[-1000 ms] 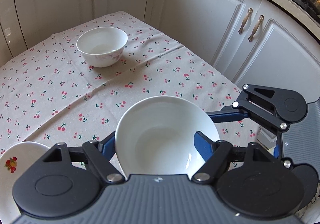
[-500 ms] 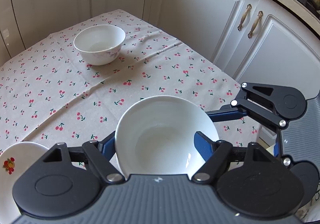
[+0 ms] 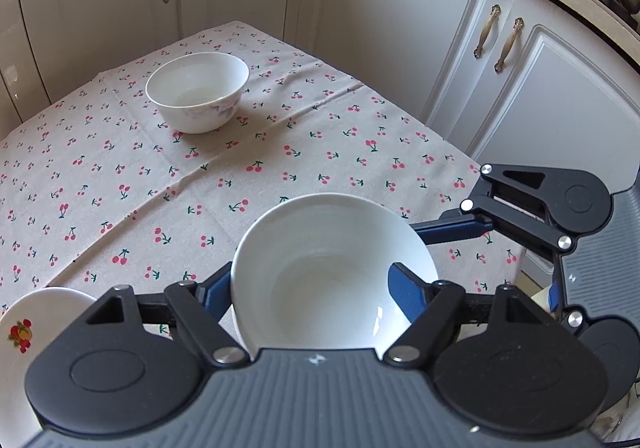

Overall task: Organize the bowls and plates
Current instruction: 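Carry the held bowl with the left tool and lower it into the first bowl, then open the left tool and pull it back from the bowls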

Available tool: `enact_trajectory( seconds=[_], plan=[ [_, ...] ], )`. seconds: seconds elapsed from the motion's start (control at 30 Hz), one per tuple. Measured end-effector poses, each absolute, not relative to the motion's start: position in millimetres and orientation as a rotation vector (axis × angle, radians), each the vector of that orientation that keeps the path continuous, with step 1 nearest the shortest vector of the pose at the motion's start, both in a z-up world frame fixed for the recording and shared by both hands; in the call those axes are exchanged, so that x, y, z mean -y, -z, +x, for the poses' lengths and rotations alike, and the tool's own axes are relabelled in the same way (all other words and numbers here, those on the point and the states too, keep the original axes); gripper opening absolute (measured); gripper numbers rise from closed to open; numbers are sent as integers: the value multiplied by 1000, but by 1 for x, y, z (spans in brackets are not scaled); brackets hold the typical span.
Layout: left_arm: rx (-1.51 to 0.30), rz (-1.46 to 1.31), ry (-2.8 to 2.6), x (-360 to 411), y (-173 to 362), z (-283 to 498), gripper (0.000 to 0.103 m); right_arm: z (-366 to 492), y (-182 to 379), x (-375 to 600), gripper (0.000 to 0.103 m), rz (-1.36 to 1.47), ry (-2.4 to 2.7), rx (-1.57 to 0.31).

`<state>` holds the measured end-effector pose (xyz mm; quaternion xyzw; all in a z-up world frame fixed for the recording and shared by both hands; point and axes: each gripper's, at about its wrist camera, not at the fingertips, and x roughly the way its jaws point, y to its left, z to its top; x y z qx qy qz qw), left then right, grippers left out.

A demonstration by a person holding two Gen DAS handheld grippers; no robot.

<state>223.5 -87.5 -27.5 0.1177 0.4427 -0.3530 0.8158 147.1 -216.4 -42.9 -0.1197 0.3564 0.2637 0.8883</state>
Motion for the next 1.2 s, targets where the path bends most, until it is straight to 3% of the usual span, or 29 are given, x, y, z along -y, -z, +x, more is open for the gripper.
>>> enact_trajectory(
  seconds=[0.23, 0.37, 0.8, 1.2],
  plan=[
    [-924, 276, 741, 87, 27, 224, 82, 147, 45, 217, 88, -243, -558, -736],
    [-903, 256, 733, 82, 21, 226, 85, 141, 41, 216, 100, -263, -561, -690],
    [-832, 182, 695, 65, 12, 213, 95, 132, 38, 212, 101, -255, -602, -661],
    [-716, 123, 633, 45, 6, 189, 96, 129, 30, 224, 102, -197, -554, -641]
  ],
)
